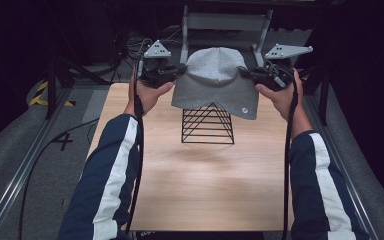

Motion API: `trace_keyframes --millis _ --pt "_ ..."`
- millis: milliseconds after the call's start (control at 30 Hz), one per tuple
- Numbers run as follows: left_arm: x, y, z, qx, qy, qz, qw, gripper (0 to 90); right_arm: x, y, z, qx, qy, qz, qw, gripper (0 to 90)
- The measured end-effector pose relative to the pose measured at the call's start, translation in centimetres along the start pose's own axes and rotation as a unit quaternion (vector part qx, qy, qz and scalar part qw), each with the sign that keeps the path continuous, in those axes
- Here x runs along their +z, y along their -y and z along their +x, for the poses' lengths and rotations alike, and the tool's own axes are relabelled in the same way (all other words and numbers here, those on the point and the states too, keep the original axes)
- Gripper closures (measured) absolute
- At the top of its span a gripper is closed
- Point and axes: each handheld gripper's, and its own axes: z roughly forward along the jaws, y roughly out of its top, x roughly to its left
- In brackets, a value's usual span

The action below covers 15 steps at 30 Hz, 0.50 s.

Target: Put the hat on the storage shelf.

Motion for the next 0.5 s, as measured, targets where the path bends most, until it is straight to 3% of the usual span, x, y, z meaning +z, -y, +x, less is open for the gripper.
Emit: trace_keyframes --millis 300,500 --pt "-1.7 0.0 -1.5 0.016 0.017 -0.018 0.9996 86.9 -1.5 0.6 1.1 -0.007 -0.010 -0.018 0.9998 84.3" --pt "-1.9 0.1 -2.3 0.033 0.031 -0.014 0.9989 86.9 -2.1 0.8 1.3 -0.009 -0.012 -0.026 0.9996 84.3"
